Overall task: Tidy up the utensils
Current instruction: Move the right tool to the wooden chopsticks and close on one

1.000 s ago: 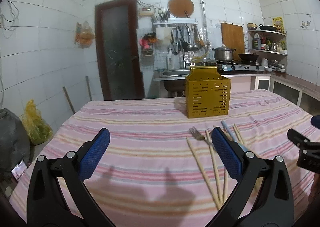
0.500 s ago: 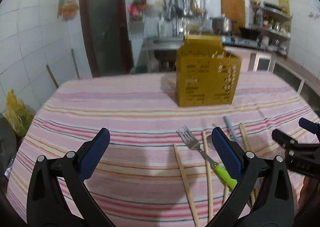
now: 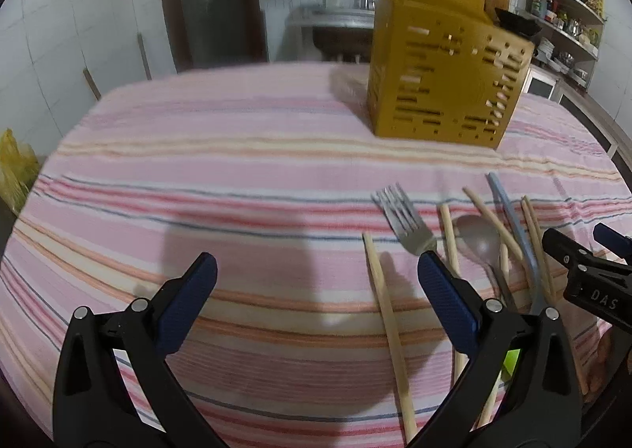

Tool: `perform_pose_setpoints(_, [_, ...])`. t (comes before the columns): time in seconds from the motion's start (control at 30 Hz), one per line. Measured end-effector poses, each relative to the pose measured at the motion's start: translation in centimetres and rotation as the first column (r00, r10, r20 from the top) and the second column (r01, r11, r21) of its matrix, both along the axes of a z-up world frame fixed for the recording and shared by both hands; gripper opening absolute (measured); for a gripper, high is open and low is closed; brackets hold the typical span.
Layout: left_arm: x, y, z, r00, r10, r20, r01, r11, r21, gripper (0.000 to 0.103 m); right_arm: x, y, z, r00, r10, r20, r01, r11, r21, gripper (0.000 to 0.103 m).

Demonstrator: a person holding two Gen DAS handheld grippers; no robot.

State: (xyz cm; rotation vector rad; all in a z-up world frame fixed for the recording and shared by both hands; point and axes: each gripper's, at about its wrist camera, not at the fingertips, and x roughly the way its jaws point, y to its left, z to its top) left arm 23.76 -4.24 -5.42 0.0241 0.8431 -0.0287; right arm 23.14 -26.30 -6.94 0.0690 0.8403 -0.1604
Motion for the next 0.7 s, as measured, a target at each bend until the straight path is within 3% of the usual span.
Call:
perform_pose_setpoints(0.37, [0.7, -0.4, -1.1, 0.999, -0.003, -0.053, 0.003, 1.000, 0.011, 0.098, 0.7, -0.1, -0.7, 0.998, -0.028, -0.048, 0.028, 1.000, 0.005, 0.099])
perform_pose_setpoints(0.7, [1.1, -0.4, -1.5, 0.997, 0.013, -0.076, -0.012, 1.000, 0.006, 0.089, 0.5, 0.7, -0.9, 0.997, -0.040, -0.064, 0.039, 0.999, -0.025, 0.097])
